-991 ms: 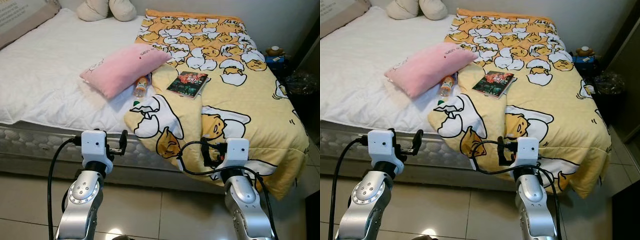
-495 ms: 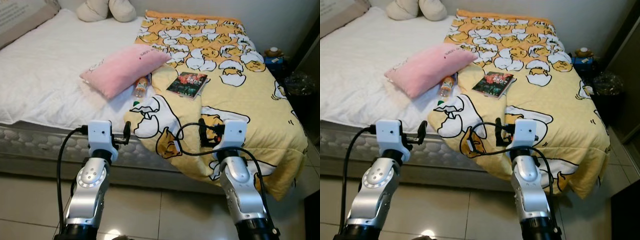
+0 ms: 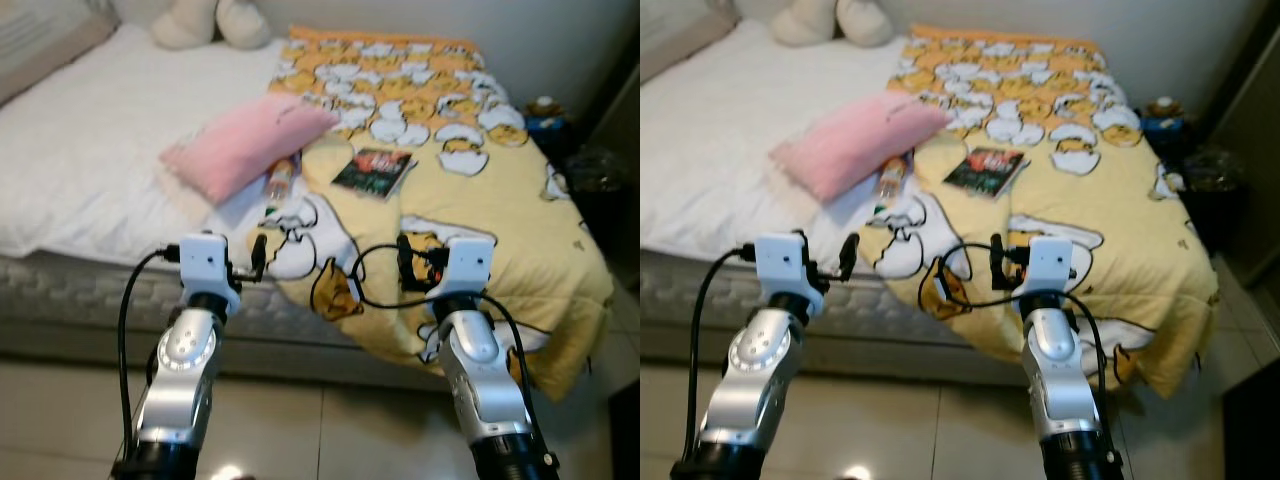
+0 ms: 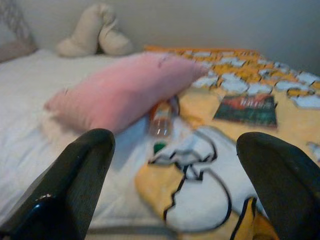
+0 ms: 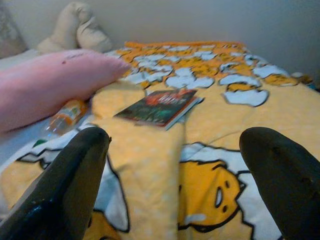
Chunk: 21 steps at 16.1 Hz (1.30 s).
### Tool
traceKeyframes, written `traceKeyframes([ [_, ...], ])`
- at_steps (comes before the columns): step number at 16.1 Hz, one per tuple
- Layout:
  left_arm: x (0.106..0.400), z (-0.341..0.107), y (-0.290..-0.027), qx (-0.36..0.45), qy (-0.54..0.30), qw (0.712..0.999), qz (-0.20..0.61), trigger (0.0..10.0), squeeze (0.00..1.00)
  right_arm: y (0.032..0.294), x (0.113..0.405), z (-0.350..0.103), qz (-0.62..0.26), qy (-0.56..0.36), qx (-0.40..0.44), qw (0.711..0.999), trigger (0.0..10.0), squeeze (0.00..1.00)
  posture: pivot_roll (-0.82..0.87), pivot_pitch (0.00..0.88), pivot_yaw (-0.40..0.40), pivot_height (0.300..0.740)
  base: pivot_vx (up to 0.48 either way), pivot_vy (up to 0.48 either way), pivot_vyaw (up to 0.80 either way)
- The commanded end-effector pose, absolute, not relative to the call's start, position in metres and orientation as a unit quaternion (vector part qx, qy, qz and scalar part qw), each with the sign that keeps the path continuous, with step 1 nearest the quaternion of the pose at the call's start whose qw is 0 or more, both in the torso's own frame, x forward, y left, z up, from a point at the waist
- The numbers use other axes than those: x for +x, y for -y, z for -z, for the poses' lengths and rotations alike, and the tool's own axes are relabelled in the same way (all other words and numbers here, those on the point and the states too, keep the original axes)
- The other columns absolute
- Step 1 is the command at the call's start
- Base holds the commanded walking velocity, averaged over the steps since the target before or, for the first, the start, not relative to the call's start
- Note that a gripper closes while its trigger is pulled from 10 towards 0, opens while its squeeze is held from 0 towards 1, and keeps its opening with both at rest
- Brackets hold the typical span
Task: Clean up the room
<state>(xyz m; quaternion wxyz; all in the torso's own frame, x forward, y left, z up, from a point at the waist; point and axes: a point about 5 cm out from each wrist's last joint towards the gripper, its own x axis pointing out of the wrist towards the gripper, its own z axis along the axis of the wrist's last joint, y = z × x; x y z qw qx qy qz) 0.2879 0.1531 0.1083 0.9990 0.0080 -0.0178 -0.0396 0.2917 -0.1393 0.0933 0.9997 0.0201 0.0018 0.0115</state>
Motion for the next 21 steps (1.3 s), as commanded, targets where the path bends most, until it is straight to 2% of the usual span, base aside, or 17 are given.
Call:
traceKeyframes([
  [1, 0.2907, -0.1110, -0.1483, 0.016, 0.022, 0.998, 0.048, 10.0, 0.00, 0.1424, 0.2922, -0.0944, -0.003, 0.003, 0.018, 1.000, 10.0, 0.00, -0.08, 0.000, 0.015, 0.740, 0.472, 0.000, 0.00],
  [20, 0.2973, -0.1155, -0.1462, 0.023, 0.027, 0.998, 0.057, 10.0, 0.00, 0.1385, 0.2912, -0.0935, -0.005, 0.003, 0.028, 1.000, 10.0, 0.00, -0.07, 0.000, 0.019, 0.740, 0.470, 0.000, 0.00],
  [21, 0.2971, -0.1139, -0.1464, 0.031, 0.022, 0.998, 0.054, 10.0, 0.00, 0.1387, 0.2906, -0.0932, -0.005, 0.003, 0.027, 1.000, 10.0, 0.00, -0.07, 0.000, 0.017, 0.740, 0.000, 0.000, 0.00],
])
